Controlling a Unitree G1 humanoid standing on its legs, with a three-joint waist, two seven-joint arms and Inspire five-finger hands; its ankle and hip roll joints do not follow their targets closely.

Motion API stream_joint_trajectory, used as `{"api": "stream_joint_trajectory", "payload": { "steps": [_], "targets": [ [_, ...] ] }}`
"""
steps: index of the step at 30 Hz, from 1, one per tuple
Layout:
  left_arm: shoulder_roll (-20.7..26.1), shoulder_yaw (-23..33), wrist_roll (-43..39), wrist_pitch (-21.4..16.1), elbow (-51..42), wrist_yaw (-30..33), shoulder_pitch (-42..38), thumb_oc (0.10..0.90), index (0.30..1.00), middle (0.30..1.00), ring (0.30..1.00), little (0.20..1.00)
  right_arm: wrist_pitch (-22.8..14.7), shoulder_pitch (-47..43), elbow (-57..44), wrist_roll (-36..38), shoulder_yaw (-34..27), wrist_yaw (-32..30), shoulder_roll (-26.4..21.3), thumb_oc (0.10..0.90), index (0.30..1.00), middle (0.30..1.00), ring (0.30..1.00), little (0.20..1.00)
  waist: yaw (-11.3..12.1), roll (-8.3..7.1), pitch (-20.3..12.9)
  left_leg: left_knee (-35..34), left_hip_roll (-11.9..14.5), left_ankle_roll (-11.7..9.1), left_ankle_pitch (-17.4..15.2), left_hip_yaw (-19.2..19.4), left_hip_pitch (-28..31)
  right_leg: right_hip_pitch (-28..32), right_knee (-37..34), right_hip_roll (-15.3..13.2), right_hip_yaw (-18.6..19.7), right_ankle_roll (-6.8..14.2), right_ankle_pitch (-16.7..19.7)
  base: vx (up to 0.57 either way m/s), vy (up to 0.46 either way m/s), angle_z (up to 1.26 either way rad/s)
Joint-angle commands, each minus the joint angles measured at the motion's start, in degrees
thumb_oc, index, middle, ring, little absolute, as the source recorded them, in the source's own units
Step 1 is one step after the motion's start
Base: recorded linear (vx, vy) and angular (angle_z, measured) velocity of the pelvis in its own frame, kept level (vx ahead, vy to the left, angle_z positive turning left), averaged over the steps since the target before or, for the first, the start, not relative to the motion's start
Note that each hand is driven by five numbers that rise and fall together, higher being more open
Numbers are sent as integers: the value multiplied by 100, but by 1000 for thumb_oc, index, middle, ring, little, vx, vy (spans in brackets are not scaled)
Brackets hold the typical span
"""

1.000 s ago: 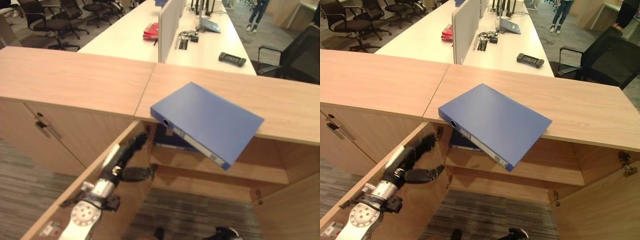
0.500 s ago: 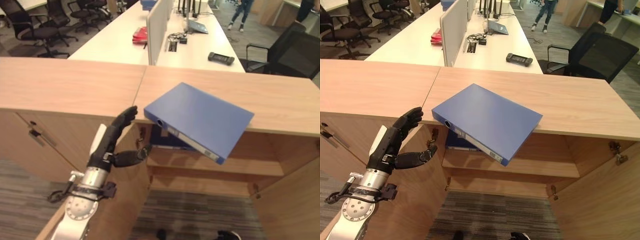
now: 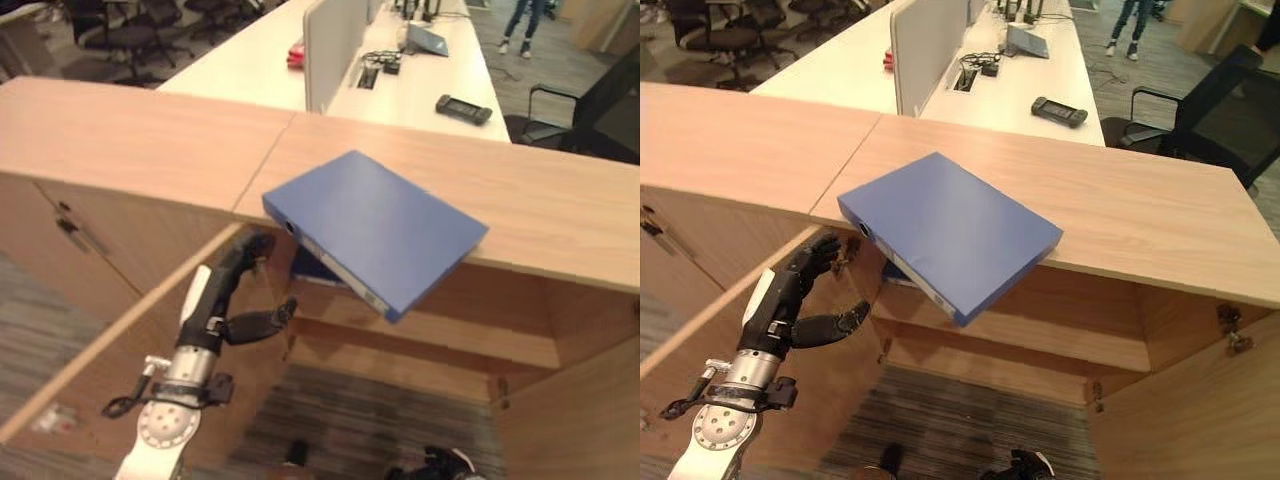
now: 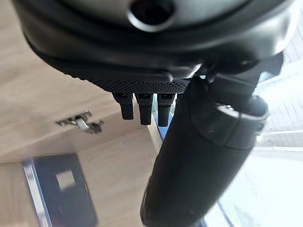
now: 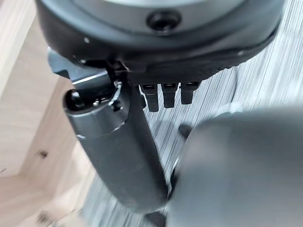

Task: Put the empty folder in the office cabinet

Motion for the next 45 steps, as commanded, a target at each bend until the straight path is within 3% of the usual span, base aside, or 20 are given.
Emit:
{"api": "stream_joint_trajectory", "payload": {
  "steps": [1,2,5,7,11,16,22,23,32,45],
  "targets": [
    [101,405,114,-767,-1009,502,-626,800,900,900,900,900,-88,-350,78,259,87,-285,-149,800,900,900,900,900,34,-257,144,394,-120,-1,-564,629,181,112,154,-547,-226,390,-156,25,-166,74],
    [32,254,106,-804,-952,553,-720,800,900,900,900,900,-112,-573,47,434,115,-346,-40,800,900,900,900,900,176,-210,111,557,-528,107,-682,798,64,252,81,-589,-388,428,-82,24,-96,65],
    [39,508,388,-753,-1018,754,-516,800,900,900,900,900,-2,-539,401,341,-136,-397,-147,800,900,900,900,900,262,-160,50,454,-674,182,-727,857,148,256,109,-484,-359,380,-152,22,-57,52],
    [60,653,544,-800,-1044,844,-364,800,900,900,900,900,-15,-424,361,315,-105,-383,-144,800,900,900,900,900,245,-163,22,318,-662,171,-697,810,247,247,141,-438,-309,339,-192,13,-42,-12],
    [65,853,916,-711,-889,1215,-234,800,900,900,900,900,-105,-176,190,362,35,-386,31,800,900,900,900,900,212,-314,-35,-79,-469,28,-403,760,371,352,-69,-275,-326,285,-200,12,-77,-19],
    [93,856,1383,-695,-853,1487,-250,800,900,900,900,900,-169,-222,149,337,259,-418,191,800,900,900,900,900,237,-323,-139,-216,-408,16,-428,739,551,474,-215,-163,-246,260,-189,24,-21,0],
    [702,369,2030,-761,-892,1255,-586,800,900,900,900,900,-199,-313,156,245,431,-428,282,800,900,900,900,900,169,-302,-266,-273,-332,-8,-481,858,723,552,-287,-74,-106,250,-212,39,13,-6],
    [1061,-62,2296,-811,-847,1039,-846,800,900,900,900,900,-175,-314,205,147,506,-437,263,800,900,900,900,900,49,-270,-335,-288,-296,-14,-515,918,802,571,-313,-34,-16,250,-219,17,25,-12],
    [1846,-663,3063,-888,-710,835,-1426,800,900,900,900,900,-104,-194,303,-163,486,-466,109,800,900,900,900,900,-210,-233,-515,-309,-267,-14,-570,1067,960,624,-421,22,171,246,-198,22,15,-20],
    [1908,-945,3264,-867,-540,785,-1542,800,900,900,900,900,-49,-178,240,-223,473,-414,16,800,900,900,900,900,-314,-180,-625,-293,-277,15,-665,1160,1159,769,-504,58,337,227,-219,2,3,-5]
  ]
}}
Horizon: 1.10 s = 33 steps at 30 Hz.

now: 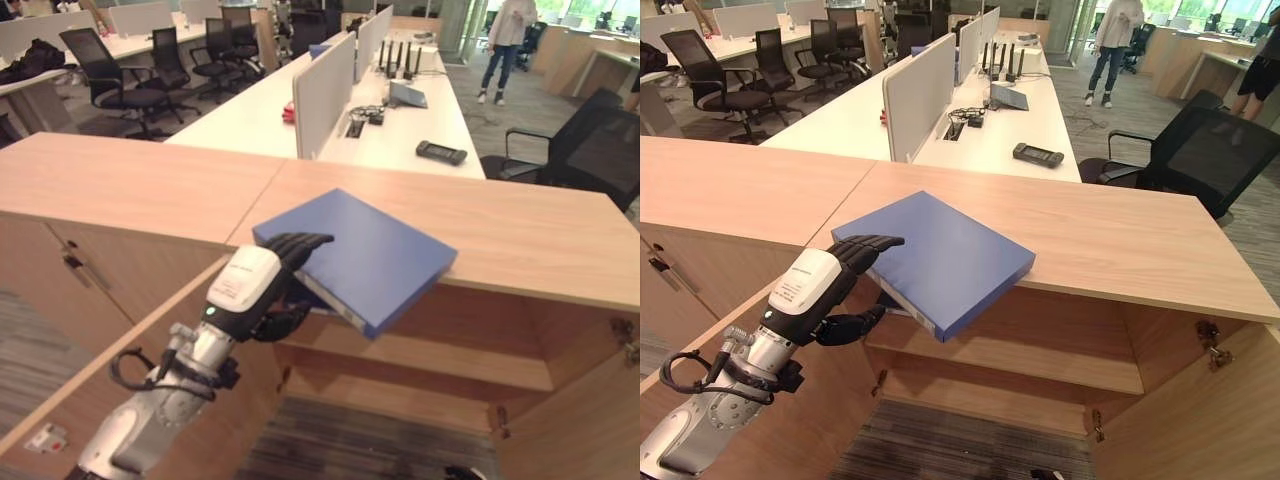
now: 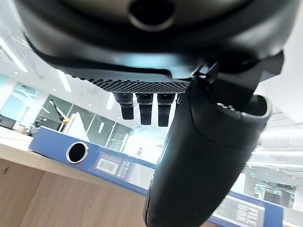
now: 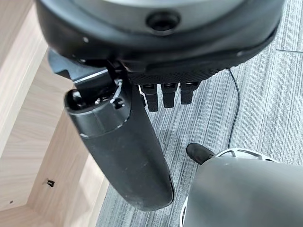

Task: Put the empty folder in the office cabinet

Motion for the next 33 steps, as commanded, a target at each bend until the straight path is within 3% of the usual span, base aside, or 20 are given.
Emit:
{"api": "stream_joint_trajectory", "payload": {
  "steps": [1,20,33],
  "targets": [
    [253,-36,142,-227,-505,353,-714,800,900,900,900,900,-68,-275,-11,-208,181,-48,-36,800,900,900,900,900,-9,-213,-69,-34,-22,70,-574,-277,244,-3,244,136,-10,62,-436,0,0,0],
    [387,-1196,1178,-106,679,295,-1658,800,900,900,900,900,-7,-249,127,-395,168,-30,-186,800,900,900,900,900,-204,-140,-189,-36,-23,79,-644,-164,411,99,190,172,135,62,-430,2,4,-4],
    [-202,-1943,2359,530,2379,870,-2616,800,900,900,900,900,1,-288,153,-519,280,-62,-227,800,900,900,900,900,-366,-115,-222,-40,-50,97,-700,-96,487,119,183,167,250,71,-421,5,2,-1]
  ]
}}
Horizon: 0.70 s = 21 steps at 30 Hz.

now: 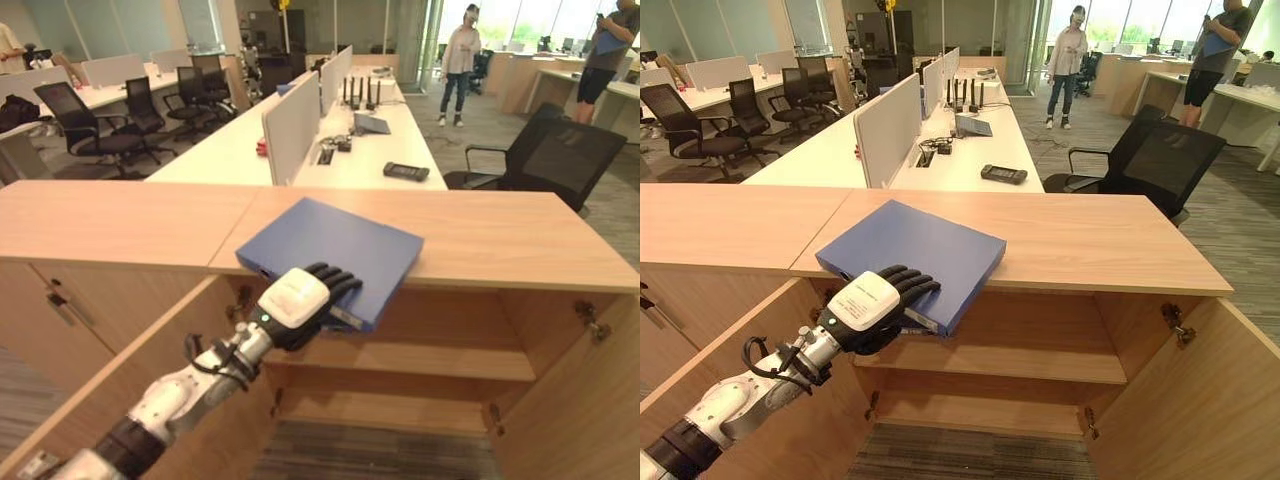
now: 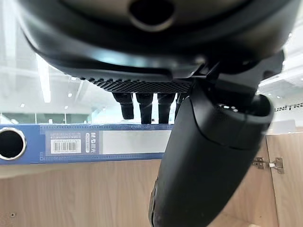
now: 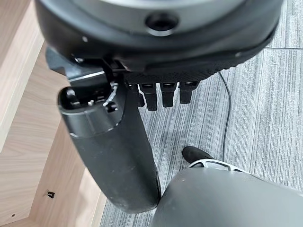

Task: Put the empty folder in the office cabinet

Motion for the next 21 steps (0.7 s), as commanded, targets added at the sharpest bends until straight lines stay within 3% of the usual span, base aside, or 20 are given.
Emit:
{"api": "stream_joint_trajectory", "payload": {
  "steps": [1,2,3,4,11,18,21],
  "targets": [
    [-24,60,289,390,415,323,-942,800,900,900,900,900,-58,-507,142,-295,222,-81,-60,800,900,900,900,900,-51,-333,130,-18,-88,96,-659,-273,393,136,184,131,29,106,-513,0,0,0],
    [-59,47,350,435,528,364,-960,725,787,787,787,787,-63,-512,142,-303,220,-84,-59,800,900,900,900,900,-55,-330,130,-18,-92,96,-664,-270,401,142,182,128,38,106,-514,0,0,0],
    [-101,45,419,500,652,417,-959,538,507,507,507,507,-62,-514,145,-310,228,-87,-53,800,900,900,900,900,-54,-330,131,-18,-92,96,-671,-259,408,150,180,125,35,106,-516,6,10,-8],
    [-116,55,487,547,734,471,-972,400,300,300,300,300,-62,-514,150,-320,230,-90,-51,800,900,900,900,900,-61,-327,128,-19,-93,98,-678,-258,414,156,176,122,39,107,-518,9,9,-12],
    [-409,268,702,913,1178,843,-884,400,300,300,300,300,-105,-509,164,-300,209,-143,3,800,900,900,900,900,-66,-342,124,-16,-108,113,-706,-244,460,189,181,108,50,115,-520,8,4,-4],
    [-547,175,775,1043,1438,906,-991,400,300,300,300,300,-119,-589,162,-230,254,-165,50,800,900,900,900,900,-85,-342,119,-14,-133,131,-732,-227,496,214,182,89,58,124,-519,0,0,0],
    [-645,400,552,1042,1165,942,-828,400,300,300,300,300,-131,-596,146,-179,177,-210,69,800,900,900,900,900,-51,-358,147,-16,-151,137,-740,-247,498,220,181,82,52,126,-516,0,0,0]
  ]
}}
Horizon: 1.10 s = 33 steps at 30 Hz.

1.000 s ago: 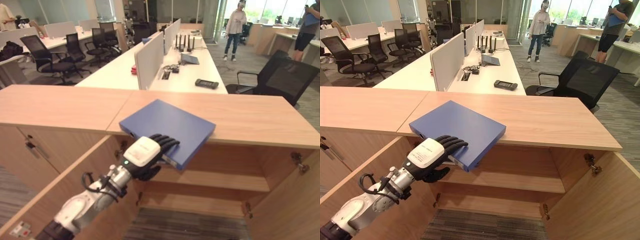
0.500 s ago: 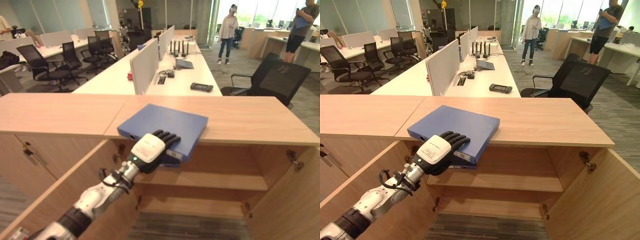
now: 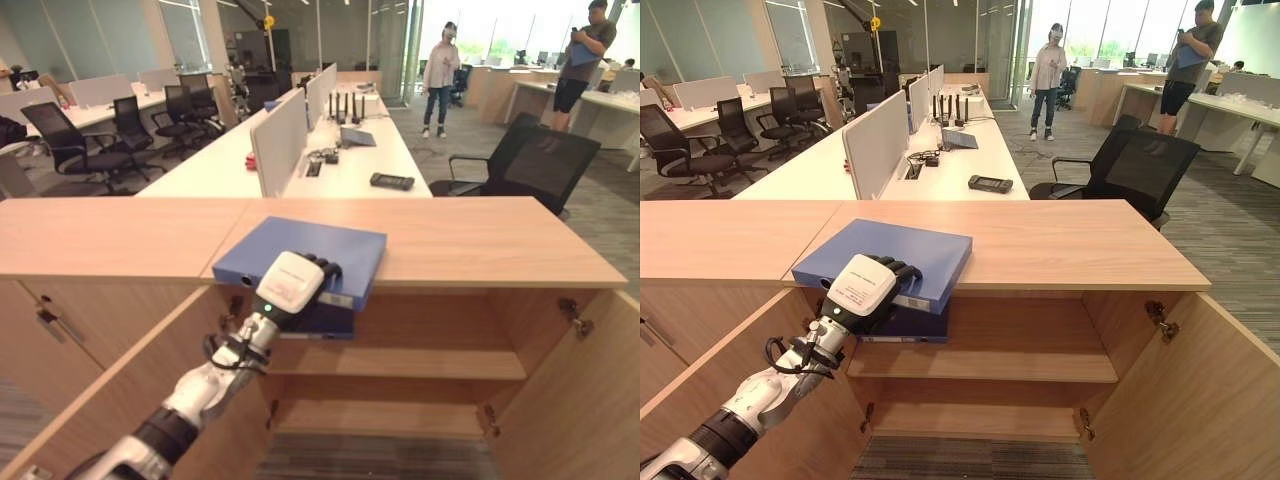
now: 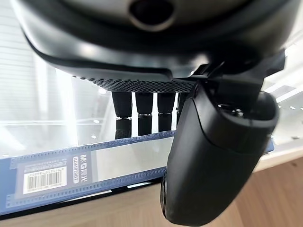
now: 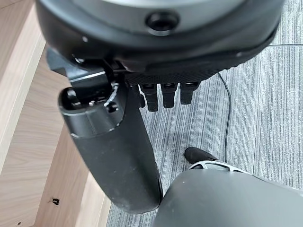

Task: Put the empty folder in the office cabinet

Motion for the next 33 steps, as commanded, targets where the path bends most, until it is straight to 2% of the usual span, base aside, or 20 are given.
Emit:
{"api": "stream_joint_trajectory", "payload": {
  "steps": [1,3,4,5,6,7,12,14,15,16,17,19,20,25,26,28,30,33],
  "targets": [
    [132,650,-376,106,-109,-217,-204,400,300,300,300,300,-164,-604,121,-143,109,-204,56,800,900,900,900,900,75,-365,294,-9,-199,151,-712,-381,412,216,181,45,-78,118,-526,0,0,0],
    [-95,1241,-1053,-120,-897,-308,309,400,300,300,300,300,-156,-596,93,-48,-9,-216,84,800,900,900,900,900,129,-381,335,-4,-211,154,-711,-416,407,226,180,39,-109,113,-519,4,2,-2],
    [-89,1264,-1056,-117,-927,-328,334,400,300,300,300,300,-156,-594,92,-47,3,-216,84,800,900,900,900,900,116,-383,328,-6,-214,156,-705,-419,402,222,177,36,-112,114,-515,7,3,-5],
    [-220,1531,-1562,-367,-1428,-422,635,400,300,300,300,300,-158,-599,87,13,-55,-225,102,800,900,900,900,900,155,-398,355,0,-220,158,-706,-439,389,226,177,30,-129,113,-506,0,0,0],
    [-397,1887,-2502,-666,-2221,-667,1125,400,300,300,300,300,-162,-612,126,109,-122,-213,133,800,900,900,900,900,218,-434,385,4,-237,169,-690,-488,345,212,170,17,-166,117,-483,7,-14,4],
    [-438,2093,-3113,-824,-2688,-847,1495,400,300,300,300,300,-158,-578,155,177,-152,-175,156,800,900,900,900,900,273,-453,417,5,-243,172,-683,-509,321,212,162,16,-186,113,-477,8,-13,12],
    [-454,2445,-4013,-943,-3273,-1171,2169,400,300,300,300,300,-163,-451,85,285,-154,-89,166,800,900,900,900,900,354,-482,476,-2,-271,177,-671,-537,289,204,150,19,-247,110,-453,4,-4,15],
    [-449,2481,-4223,-943,-3385,-1242,2244,400,300,300,300,300,-161,-444,68,295,-147,-82,162,800,900,900,900,900,357,-484,481,-1,-272,178,-666,-549,280,200,151,17,-257,108,-452,0,-1,14],
    [-449,2504,-4536,-976,-3551,-1328,2305,400,300,300,300,300,-160,-444,54,304,-145,-79,148,800,900,900,900,900,371,-488,490,-2,-272,179,-662,-562,271,199,147,16,-263,107,-449,0,0,0],
    [-453,2483,-5288,-1061,-3774,-1592,2335,400,300,300,300,300,-163,-456,31,317,-125,-59,115,800,900,900,900,900,374,-484,507,-6,-274,182,-655,-581,263,204,142,13,-279,107,-441,0,0,0],
    [-445,2487,-5692,-1084,-3932,-1728,2322,400,300,300,300,300,-167,-459,25,323,-125,-40,101,800,900,900,900,900,371,-481,515,-8,-271,184,-655,-591,262,202,141,10,-284,109,-439,0,0,0],
    [-431,2486,-5996,-1080,-4042,-1842,2282,400,300,300,300,300,-159,-469,22,318,-108,-17,87,800,900,900,900,900,366,-477,518,-7,-272,185,-654,-596,261,207,140,12,-287,108,-438,1,7,4],
    [-442,2393,-6855,-1138,-4279,-2142,2135,400,300,300,300,300,-151,-499,30,297,-79,12,73,800,900,900,900,900,348,-465,514,-11,-273,191,-655,-605,264,211,142,7,-283,104,-437,3,17,6],
    [-593,2081,-9116,-974,-4431,-2920,1787,400,300,300,300,300,-79,-626,61,172,23,207,60,800,900,900,900,900,316,-420,497,-25,-289,198,-675,-590,314,250,108,5,-257,107,-427,1,5,1],
    [-591,2087,-9133,-975,-4425,-2932,1783,400,300,300,300,300,-79,-630,62,171,21,209,58,800,900,900,900,900,318,-418,501,-25,-288,198,-677,-588,317,252,107,7,-255,107,-426,0,0,0],
    [-658,1893,-10240,-792,-4352,-3271,1618,400,300,300,300,300,-59,-651,82,138,66,347,88,800,900,900,900,900,295,-402,488,-25,-291,204,-697,-582,353,286,87,8,-242,100,-430,9,17,-4],
    [-676,1820,-10702,-724,-4337,-3371,1527,400,300,300,300,300,-54,-660,100,189,69,403,101,800,900,900,900,900,296,-396,488,-25,-290,206,-705,-575,372,306,80,7,-230,100,-428,0,0,0],
    [-682,1757,-10873,-697,-4366,-3392,1436,400,300,300,300,300,-70,-679,95,296,63,435,125,800,900,900,900,900,292,-396,492,-25,-297,207,-712,-576,388,329,65,10,-213,98,-430,-2,2,-1]
  ]
}}
